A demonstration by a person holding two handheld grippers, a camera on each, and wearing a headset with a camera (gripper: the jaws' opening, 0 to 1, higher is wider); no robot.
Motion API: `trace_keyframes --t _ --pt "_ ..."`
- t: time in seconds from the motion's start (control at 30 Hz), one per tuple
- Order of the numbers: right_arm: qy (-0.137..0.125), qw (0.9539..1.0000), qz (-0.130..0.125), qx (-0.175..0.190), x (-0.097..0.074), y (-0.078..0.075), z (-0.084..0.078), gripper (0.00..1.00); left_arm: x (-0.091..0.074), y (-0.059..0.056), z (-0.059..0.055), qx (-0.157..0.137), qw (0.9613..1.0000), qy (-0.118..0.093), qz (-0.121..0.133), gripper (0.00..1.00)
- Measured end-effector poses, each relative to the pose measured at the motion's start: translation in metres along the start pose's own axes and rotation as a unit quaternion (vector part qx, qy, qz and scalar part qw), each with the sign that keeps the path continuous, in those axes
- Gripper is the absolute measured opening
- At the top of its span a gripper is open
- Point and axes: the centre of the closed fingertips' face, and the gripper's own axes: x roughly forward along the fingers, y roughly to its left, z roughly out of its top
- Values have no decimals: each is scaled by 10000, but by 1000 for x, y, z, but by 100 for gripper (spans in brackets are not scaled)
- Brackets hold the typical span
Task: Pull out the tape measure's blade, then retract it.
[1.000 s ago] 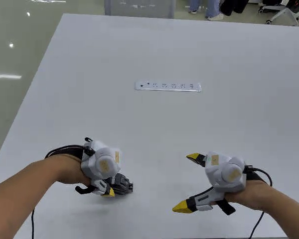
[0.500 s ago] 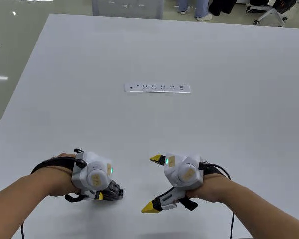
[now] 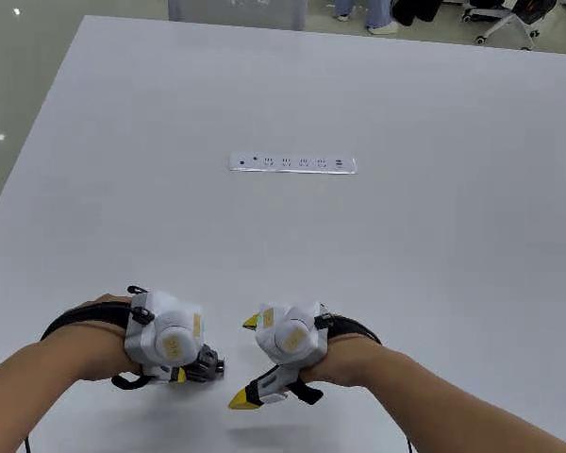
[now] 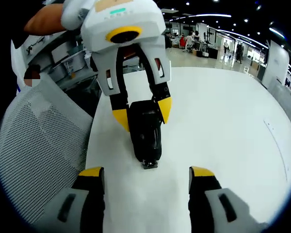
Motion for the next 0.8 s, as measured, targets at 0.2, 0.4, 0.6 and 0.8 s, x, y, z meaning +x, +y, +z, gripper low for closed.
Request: trace_keyframes --t 0.2,0.4,0.6,0.8 --pt "194 9989 158 -396 17 6 -7 56 0 0 0 -74 10000 -53 -26 30" --pt "270 9982 23 -544 27 -6 -9 41 0 0 0 -55 10000 -57 -10 30" --pt "302 9974 -49 -658 34 -7 -9 22 0 0 0 -77 10000 -62 -8 30" --pt "277 9966 -13 -772 40 -5 -9 15 0 1 0 -127 9999 -108 -21 30"
